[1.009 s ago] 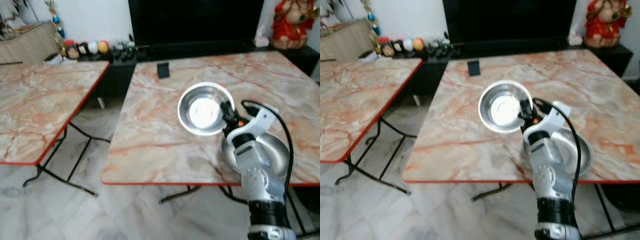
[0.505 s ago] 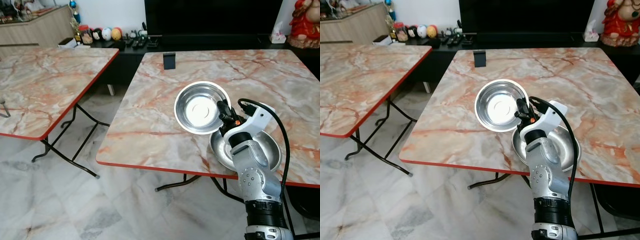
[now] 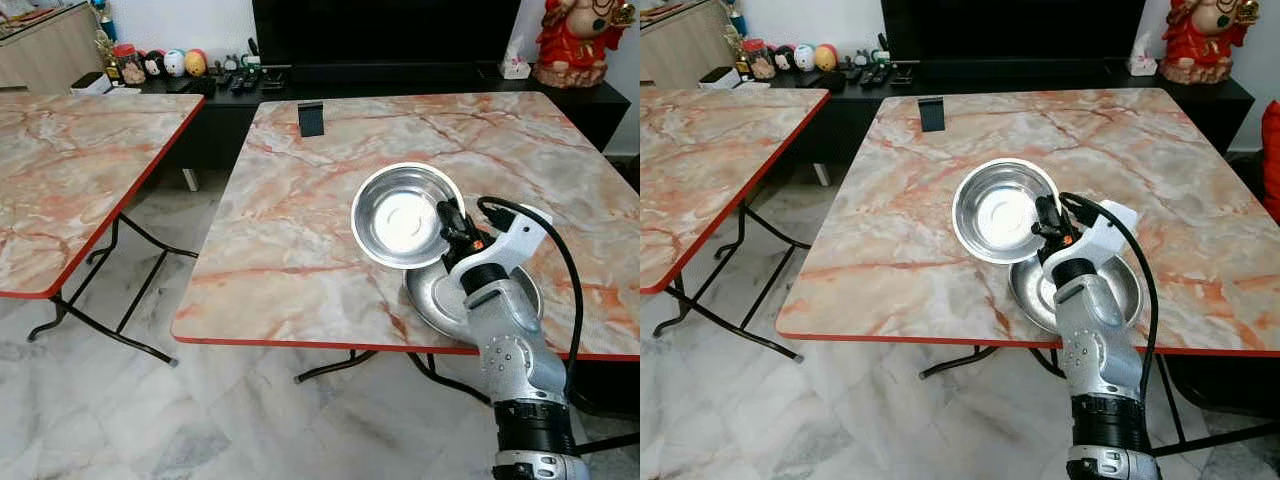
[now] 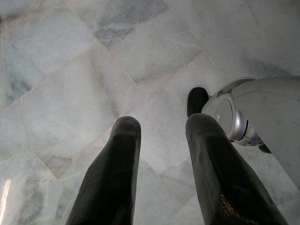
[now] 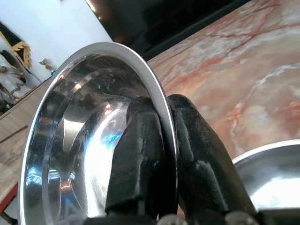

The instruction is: Setting the table

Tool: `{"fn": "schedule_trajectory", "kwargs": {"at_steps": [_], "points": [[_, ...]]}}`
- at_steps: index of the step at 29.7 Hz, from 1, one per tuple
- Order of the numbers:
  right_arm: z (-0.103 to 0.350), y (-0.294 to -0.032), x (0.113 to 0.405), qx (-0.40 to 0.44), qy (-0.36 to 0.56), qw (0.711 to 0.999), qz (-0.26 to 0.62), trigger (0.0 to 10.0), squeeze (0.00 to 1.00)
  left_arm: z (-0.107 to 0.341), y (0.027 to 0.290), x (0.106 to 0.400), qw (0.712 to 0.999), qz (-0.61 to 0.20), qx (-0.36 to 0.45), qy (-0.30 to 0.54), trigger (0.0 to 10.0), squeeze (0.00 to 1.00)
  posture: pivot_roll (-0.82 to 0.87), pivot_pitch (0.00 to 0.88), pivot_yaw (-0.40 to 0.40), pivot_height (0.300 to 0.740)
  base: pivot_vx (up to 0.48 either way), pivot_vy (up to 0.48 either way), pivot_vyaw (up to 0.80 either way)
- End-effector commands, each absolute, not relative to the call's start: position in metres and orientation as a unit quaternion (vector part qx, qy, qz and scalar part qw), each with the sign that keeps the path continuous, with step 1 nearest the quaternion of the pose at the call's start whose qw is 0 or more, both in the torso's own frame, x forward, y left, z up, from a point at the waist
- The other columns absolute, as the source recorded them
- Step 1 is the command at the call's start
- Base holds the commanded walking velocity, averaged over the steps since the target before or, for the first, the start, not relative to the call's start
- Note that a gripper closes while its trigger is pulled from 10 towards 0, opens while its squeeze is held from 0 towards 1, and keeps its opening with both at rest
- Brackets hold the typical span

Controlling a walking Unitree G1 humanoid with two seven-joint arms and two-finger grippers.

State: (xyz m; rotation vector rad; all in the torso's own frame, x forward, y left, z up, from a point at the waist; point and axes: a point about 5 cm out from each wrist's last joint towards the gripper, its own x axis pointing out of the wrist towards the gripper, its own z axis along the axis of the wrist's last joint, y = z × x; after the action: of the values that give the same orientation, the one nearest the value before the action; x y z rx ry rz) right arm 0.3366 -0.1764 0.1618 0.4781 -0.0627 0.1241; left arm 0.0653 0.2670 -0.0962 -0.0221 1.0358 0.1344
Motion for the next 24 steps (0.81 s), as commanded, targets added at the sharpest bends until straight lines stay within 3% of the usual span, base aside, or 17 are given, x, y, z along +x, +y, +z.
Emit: {"fn": "schedule_trajectory", "kwargs": {"at_steps": [1, 4, 16, 21, 24], "points": [[0.17, -0.174, 0.339, 0.226, -0.043, 0.971, 0.069, 10.0, 0.0, -0.097, 0.271, 0.058, 0.859, 0.078, -0.012, 0.505, 10.0, 0.0, -0.08, 0.0, 0.053, 0.74, 0.0, 0.322, 0.0], [0.172, -0.176, 0.339, 0.219, -0.044, 0.972, 0.069, 10.0, 0.0, -0.097, 0.27, 0.058, 0.86, 0.078, -0.013, 0.504, 10.0, 0.0, -0.09, 0.0, 0.048, 0.74, 0.0, 0.3, 0.0], [0.179, -0.187, 0.343, 0.193, -0.05, 0.979, 0.049, 10.0, 0.0, -0.098, 0.264, 0.059, 0.863, 0.073, -0.021, 0.499, 10.0, 0.0, -0.09, 0.0, 0.021, 0.74, 0.0, 0.0, 0.0], [0.176, -0.211, 0.343, 0.181, -0.044, 0.982, -0.036, 10.0, 0.0, -0.098, 0.263, 0.059, 0.864, 0.074, -0.023, 0.498, 10.0, 0.0, -0.08, 0.0, 0.016, 0.74, 0.0, 0.0, 0.0], [0.164, -0.226, 0.34, 0.151, 0.007, 0.986, -0.072, 10.0, 0.0, -0.098, 0.264, 0.06, 0.864, 0.074, -0.024, 0.497, 10.0, 0.0, -0.09, 0.0, 0.019, 0.74, 0.0, 0.0, 0.0]]}}
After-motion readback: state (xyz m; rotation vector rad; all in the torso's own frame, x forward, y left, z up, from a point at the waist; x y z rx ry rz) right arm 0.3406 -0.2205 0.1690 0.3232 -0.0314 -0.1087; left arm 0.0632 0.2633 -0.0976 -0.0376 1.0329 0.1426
